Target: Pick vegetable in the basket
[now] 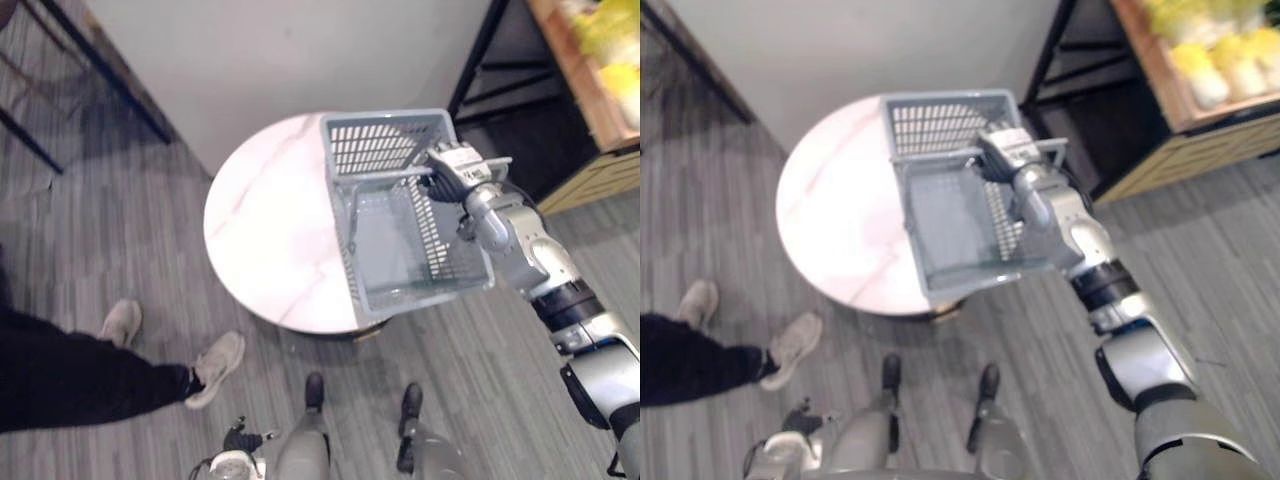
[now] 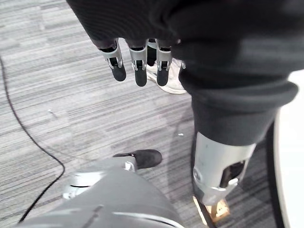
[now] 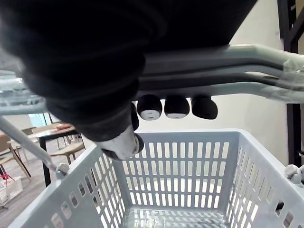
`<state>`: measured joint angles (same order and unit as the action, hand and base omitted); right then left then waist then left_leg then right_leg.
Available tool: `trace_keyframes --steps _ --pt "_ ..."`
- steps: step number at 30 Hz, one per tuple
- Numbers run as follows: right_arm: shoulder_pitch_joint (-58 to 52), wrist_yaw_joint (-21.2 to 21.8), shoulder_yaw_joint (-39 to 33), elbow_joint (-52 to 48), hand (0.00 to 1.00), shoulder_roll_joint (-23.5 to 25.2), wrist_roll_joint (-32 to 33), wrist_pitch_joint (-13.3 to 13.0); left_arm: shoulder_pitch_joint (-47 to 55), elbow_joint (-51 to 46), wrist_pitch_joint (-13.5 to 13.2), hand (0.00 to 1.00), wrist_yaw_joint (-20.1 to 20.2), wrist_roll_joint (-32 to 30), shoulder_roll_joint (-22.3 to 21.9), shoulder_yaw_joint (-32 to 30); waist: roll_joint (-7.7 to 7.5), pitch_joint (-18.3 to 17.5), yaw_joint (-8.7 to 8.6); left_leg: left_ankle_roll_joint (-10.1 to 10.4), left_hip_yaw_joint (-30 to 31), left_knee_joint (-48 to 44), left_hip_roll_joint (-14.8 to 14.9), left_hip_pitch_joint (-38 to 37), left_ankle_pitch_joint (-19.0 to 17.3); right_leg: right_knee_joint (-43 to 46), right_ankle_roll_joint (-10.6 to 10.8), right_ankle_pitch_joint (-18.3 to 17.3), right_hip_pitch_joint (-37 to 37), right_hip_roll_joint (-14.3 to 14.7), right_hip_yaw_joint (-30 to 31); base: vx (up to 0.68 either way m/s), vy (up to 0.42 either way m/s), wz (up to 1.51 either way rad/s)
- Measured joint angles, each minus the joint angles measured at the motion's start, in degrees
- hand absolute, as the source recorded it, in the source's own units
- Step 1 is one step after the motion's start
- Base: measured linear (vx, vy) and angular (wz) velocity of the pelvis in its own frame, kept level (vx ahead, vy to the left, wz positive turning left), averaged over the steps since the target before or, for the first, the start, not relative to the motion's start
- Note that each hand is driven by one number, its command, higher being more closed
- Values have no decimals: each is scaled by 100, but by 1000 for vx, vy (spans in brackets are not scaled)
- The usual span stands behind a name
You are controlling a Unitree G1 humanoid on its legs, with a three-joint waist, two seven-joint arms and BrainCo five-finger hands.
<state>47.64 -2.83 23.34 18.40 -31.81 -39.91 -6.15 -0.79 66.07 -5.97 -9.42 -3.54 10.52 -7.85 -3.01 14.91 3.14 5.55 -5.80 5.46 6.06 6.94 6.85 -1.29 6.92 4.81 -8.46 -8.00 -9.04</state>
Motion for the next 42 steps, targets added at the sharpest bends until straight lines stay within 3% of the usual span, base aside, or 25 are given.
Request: trace_keyframes --steps 7,13,16,20,23,24,25,26,27,30,32,33,34,35,36,37,38,39,40,42 --pt "-928 221 -3 -1006 100 -425 398 -255 412 171 38 0 164 -150 -12 -174 -53 -589 -173 111 -487 2 207 -383 -203 -164 -52 72 114 245 514 -2 -6 -42" --pt "-1922 438 -9 -1176 100 -557 514 -367 639 169 38 0 238 -180 -46 -206 -5 -774 -292 178 -617 -3 267 -608 -293 -184 -78 51 286 327 627 8 -2 -14" --pt "-2260 570 -11 -1085 100 -618 512 -403 671 158 29 0 237 -179 -54 -213 3 -802 -322 126 -607 -701 287 -379 -657 19 -117 33 263 282 672 13 29 -5" --pt "-2660 570 -589 -1223 100 -791 540 -456 594 92 21 0 240 -277 -60 -145 60 -770 -361 20 -665 -1616 317 -69 -1158 560 -87 -77 45 237 872 -66 76 -17" --pt "-2741 438 -1169 -1583 100 -862 550 -439 542 -7 9 0 253 -425 84 -133 -60 -737 -491 -193 -985 -2316 224 425 -1496 939 13 -9 -555 105 1212 -199 163 -68" --pt "-2740 346 -1299 -1783 100 -910 550 -413 506 2 26 0 267 -458 155 -99 -96 -677 -530 -462 -1241 -2419 276 527 -1597 600 206 526 -676 160 1426 -278 154 -125" --pt "-2716 298 -1292 -1821 100 -893 547 -403 524 46 32 0 266 -464 131 -120 -47 -645 -456 -530 -1524 -2344 427 505 -1559 539 104 697 -692 164 1275 -325 106 -152" --pt "-2723 265 -1287 -1875 100 -919 549 -403 538 63 30 0 288 -583 138 -103 65 -573 -525 -596 -1739 -2210 582 446 -1433 2273 -785 -227 -1048 110 434 -288 130 -117" --pt "-2714 249 -1286 -1869 100 -986 553 -394 573 56 26 0 297 -640 151 -68 69 -551 -615 -648 -1936 -1971 602 231 -1264 3831 -1018 -696 -1109 -213 -106 -314 177 -93" --pt "-2570 167 -1286 -1885 100 -1058 559 -404 681 52 51 0 310 -653 223 78 31 -573 -595 -683 -2378 -1747 701 4 -1063 5254 -1068 -730 -787 -796 -189 -275 77 -84" --pt "-2480 45 -1327 -2029 100 -1061 556 -403 785 58 49 0 326 -668 333 61 -47 -622 -567 -641 -2729 -1666 867 -2 -891 5478 -1047 -542 -408 -1159 46 -289 -140 -109" --pt "-2492 41 -1396 -2147 100 -1056 557 -400 881 51 45 0 345 -666 489 6 -224 -759 -512 -554 -2997 -1583 914 41 -759 4719 -1162 787 -108 -1281 283 -300 -201 -112" --pt "-2517 35 -1430 -2199 100 -1068 555 -399 878 72 41 0 374 -675 499 -43 -190 -808 -479 -425 -3009 -1550 934 113 -712 4425 -979 491 -96 -1102 261 -335 -198 -108" --pt "-2533 33 -1466 -2207 100 -1068 549 -380 823 192 73 0 386 -678 346 -35 -45 -894 -488 -385 -2899 -1535 932 251 -709 3913 -943 469 -27 -889 342 -175 -27 -103" --pt "-2533 33 -1529 -2231 100 -1134 482 -356 891 282 120 0 376 -681 143 -41 210 -1040 -438 -610 -2848 -1422 761 232 -542 3414 -616 272 134 -749 518 -138 -9 -118" --pt "-2537 2 -1649 -2299 100 -1135 467 -369 960 256 110 0 355 -699 146 -44 64 -1132 -460 -692 -3154 -1190 673 182 -602 3385 -125 -102 178 -924 547 -62 -23 -97" --pt "-2532 -33 -1676 -2305 100 -1111 441 -372 937 258 120 0 316 -694 259 -53 -126 -1157 -489 -688 -3265 -1295 632 281 -597 3211 120 -324 201 -1062 564 -93 -180 -88" --pt "-2528 -37 -1691 -2302 100 -1106 414 -386 913 250 79 0 426 -691 495 -55 -295 -1174 -455 -697 -3492 -1612 776 467 -612 2656 450 -787 290 -1126 422 -94 -244 -67" --pt "-2531 -37 -1684 -2301 100 -1099 380 -392 939 207 23 0 521 -691 521 -28 -261 -1167 -442 -700 -3580 -1775 909 542 -614 2316 465 -859 420 -1063 302 -126 -326 -103" --pt "-2565 -38 -1623 -2294 100 -1095 373 -394 956 227 56 0 422 -692 342 -37 81 -1171 -430 -698 -3848 -2187 1407 578 -610 1377 544 -919 723 -751 111 -148 -299 -105"
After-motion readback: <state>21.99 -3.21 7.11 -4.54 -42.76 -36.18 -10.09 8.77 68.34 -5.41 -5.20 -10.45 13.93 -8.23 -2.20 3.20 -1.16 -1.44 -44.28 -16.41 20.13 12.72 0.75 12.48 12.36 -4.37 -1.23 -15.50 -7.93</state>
